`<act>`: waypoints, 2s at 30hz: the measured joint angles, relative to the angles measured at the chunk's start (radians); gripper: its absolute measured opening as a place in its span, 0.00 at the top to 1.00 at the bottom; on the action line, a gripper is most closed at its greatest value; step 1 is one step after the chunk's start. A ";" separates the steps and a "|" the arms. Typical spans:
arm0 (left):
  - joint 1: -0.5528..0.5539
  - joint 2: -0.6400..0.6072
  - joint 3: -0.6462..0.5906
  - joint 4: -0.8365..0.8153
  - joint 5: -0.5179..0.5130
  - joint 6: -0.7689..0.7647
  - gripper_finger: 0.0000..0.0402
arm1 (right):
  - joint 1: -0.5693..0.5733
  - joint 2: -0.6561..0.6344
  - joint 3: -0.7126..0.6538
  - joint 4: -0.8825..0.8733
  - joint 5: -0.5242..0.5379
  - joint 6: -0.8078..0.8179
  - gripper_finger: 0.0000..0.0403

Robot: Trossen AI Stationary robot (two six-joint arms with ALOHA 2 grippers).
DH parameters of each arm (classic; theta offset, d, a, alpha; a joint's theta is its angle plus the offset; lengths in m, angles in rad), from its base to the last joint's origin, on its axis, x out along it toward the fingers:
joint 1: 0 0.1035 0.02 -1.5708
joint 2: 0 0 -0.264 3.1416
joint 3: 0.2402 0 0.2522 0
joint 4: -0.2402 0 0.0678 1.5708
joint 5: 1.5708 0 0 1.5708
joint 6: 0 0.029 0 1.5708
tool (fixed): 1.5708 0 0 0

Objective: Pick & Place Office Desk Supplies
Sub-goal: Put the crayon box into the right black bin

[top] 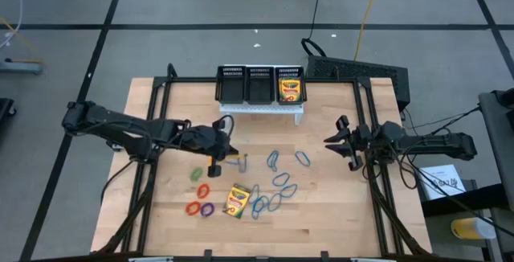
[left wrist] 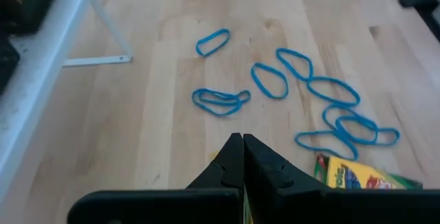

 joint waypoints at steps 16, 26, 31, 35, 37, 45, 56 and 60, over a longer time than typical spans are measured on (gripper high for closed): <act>-0.023 0.047 0.001 0.071 -0.076 0.020 1.00 | 0.001 0.238 0.032 0.123 0.186 0.120 0.82; -0.015 0.105 0.001 0.118 -0.047 0.009 1.00 | 0.025 0.635 0.153 0.361 0.186 0.034 0.62; -0.007 0.136 0.053 0.102 -0.043 0.019 1.00 | 0.048 0.816 0.255 0.404 0.186 0.017 0.46; -0.002 0.176 0.126 0.057 -0.004 0.066 1.00 | 0.056 0.966 0.348 0.396 0.186 0.004 0.41; 0.000 0.197 0.169 0.044 0.004 0.089 1.00 | 0.056 1.024 0.385 0.396 0.186 -0.019 0.41; 0.003 0.254 0.291 -0.048 0.007 0.125 1.00 | 0.060 1.229 0.533 0.407 0.184 -0.054 0.44; 0.009 0.306 0.312 -0.138 0.007 0.136 1.00 | 0.068 1.371 0.670 0.413 0.104 0.024 0.33; 0.010 0.298 0.313 -0.124 0.004 0.140 1.00 | 0.079 1.412 0.689 0.414 0.103 0.015 0.33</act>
